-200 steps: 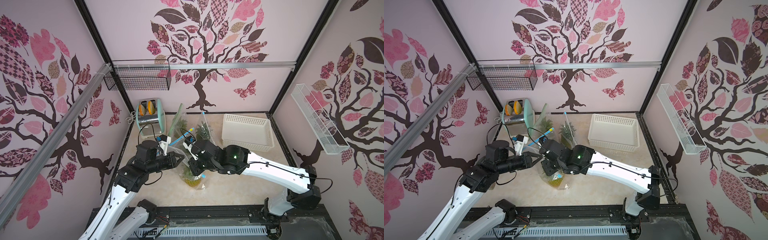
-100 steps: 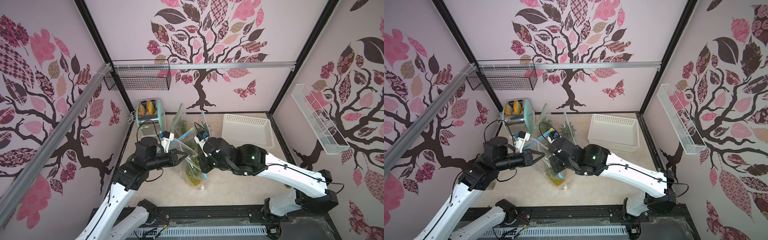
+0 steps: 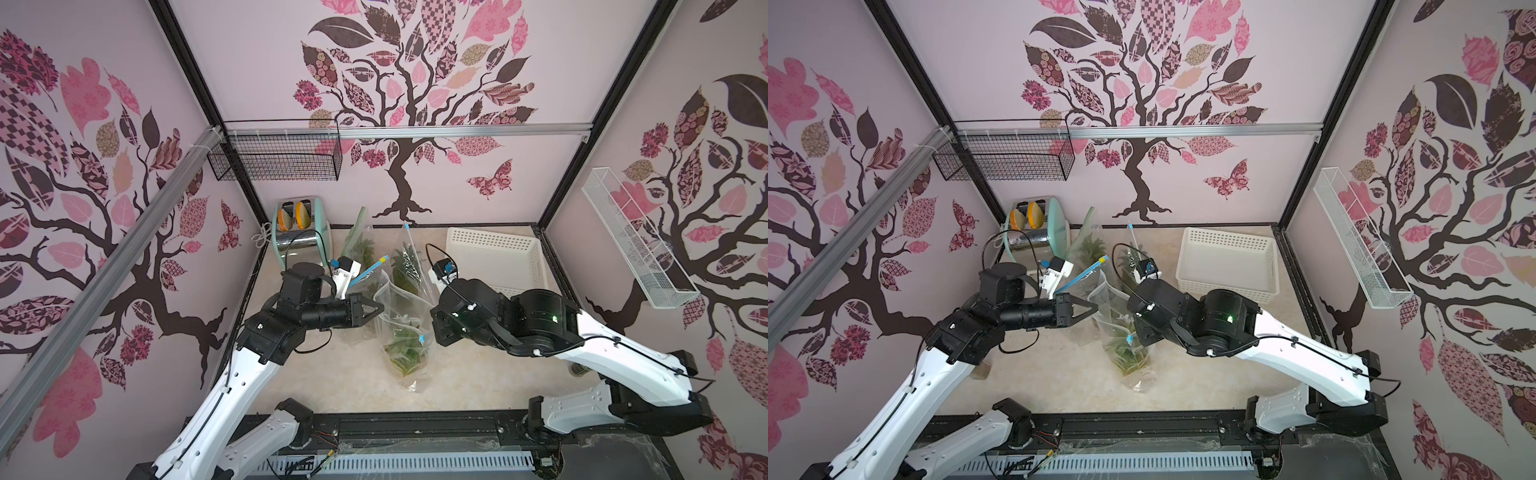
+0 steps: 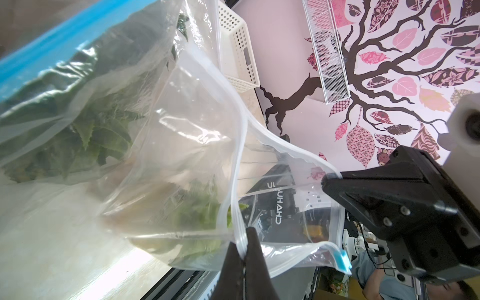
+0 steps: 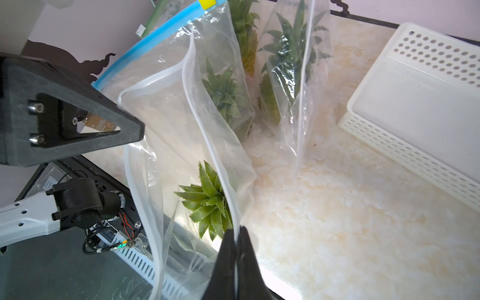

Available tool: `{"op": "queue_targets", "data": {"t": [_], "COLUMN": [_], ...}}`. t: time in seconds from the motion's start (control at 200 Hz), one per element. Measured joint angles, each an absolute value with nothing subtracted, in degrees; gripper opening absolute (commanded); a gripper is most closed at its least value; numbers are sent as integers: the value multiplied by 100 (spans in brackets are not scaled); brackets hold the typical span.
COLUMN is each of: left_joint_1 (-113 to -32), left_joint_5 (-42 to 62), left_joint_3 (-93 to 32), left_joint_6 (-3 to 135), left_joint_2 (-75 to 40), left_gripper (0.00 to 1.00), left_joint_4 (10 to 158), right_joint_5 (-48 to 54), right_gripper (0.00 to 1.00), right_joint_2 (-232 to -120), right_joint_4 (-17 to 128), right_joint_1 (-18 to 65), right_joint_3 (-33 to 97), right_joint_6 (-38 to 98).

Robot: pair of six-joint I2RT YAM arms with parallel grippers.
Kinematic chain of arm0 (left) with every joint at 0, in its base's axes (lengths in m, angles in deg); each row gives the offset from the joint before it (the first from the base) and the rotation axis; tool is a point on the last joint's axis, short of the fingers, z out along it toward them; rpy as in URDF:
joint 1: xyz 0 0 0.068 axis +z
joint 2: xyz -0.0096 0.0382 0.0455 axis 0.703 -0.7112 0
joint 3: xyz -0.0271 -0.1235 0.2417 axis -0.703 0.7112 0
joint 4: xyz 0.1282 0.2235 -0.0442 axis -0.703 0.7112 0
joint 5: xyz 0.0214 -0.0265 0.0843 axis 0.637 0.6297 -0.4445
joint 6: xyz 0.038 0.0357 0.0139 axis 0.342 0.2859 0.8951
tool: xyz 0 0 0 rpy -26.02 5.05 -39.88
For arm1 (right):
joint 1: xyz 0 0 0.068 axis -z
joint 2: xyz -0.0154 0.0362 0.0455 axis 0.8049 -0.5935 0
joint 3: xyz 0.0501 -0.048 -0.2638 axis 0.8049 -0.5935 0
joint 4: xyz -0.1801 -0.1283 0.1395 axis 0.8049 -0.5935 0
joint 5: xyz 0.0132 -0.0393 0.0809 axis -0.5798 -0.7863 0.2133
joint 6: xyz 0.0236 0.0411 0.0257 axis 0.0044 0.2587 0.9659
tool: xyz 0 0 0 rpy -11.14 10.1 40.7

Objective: Open the zip-top bag and take out the pineapple
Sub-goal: Open the zipper of the food storage bag at the center of the board.

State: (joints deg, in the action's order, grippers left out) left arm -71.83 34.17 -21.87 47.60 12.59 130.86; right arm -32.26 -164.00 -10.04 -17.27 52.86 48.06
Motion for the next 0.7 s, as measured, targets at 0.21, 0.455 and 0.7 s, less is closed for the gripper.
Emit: {"op": "queue_targets", "data": {"t": [0.21,0.455,0.7], "left_joint_1": [-7216,-7340,-7635], "left_joint_5": [3594,3797,3804], "left_joint_3": [-2302,-2346,-2344], "left_joint_6": [4854,4904,4891], "left_joint_2": [997,754,680], "left_gripper": [0,0,0], "left_joint_4": [12948,12682,12516], "right_joint_5": [-3611,-3786,-3788], "right_gripper": [0,0,15], "right_joint_2": [-16199,-15702,-15377], "right_joint_4": [-1316,-1231,-1170], "right_joint_1": [-1727,-1725,-1660], "right_joint_3": [5393,4803,4117], "right_joint_6": [4848,5007,5180]}}
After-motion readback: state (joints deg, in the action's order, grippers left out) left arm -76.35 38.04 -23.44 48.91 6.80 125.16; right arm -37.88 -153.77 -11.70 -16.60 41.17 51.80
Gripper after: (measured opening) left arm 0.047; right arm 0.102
